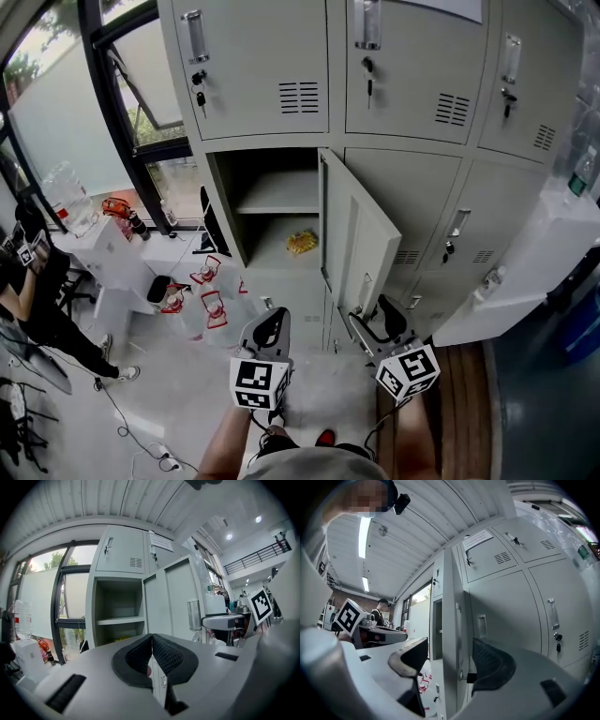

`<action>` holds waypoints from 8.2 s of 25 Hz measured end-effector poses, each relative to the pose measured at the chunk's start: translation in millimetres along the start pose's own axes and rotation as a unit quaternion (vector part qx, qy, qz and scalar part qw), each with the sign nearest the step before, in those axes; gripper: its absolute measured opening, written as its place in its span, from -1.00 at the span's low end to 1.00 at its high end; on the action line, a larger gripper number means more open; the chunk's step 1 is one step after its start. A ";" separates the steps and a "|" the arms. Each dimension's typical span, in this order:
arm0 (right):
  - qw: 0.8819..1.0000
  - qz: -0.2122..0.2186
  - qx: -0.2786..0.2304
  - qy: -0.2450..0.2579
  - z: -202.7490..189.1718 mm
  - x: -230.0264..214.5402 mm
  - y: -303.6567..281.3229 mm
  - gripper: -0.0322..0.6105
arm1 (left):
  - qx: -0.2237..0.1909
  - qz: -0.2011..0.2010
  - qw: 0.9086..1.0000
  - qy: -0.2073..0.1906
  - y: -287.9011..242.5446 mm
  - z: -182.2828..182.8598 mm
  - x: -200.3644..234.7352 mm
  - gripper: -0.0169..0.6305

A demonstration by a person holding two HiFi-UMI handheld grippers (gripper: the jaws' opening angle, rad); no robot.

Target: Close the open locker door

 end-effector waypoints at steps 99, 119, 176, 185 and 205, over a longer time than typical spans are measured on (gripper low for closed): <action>0.998 0.010 0.032 0.061 -76.1 134.4 -340.5 -0.72 | -0.012 0.027 0.999 0.024 -96.5 -28.7 322.3 -0.88; 0.997 -0.034 0.032 0.068 -80.6 125.6 -356.7 -0.72 | -0.006 0.000 0.999 0.041 -114.2 -46.4 342.5 -0.88; 0.994 -0.071 0.011 0.083 -15.8 61.4 -134.5 -0.74 | -0.010 0.008 1.000 -0.002 -41.1 -9.5 128.7 -0.88; 0.993 -0.069 0.027 0.087 -10.9 56.5 -68.7 -0.83 | -0.008 -0.001 1.000 0.002 -15.0 -9.7 66.9 -0.88; 0.995 -0.062 0.016 0.082 -6.1 68.5 -20.3 -0.85 | -0.004 -0.001 1.000 -0.008 18.7 -8.9 29.9 -0.88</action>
Point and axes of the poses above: the fingertips, and each gripper's own axes: y backward along the fingers, x to its left, z out of its top, the point moved 4 cm from there along y, backward along the fingers, and after that the axes turned 11 degrees about -x, right-handed, at the moved point
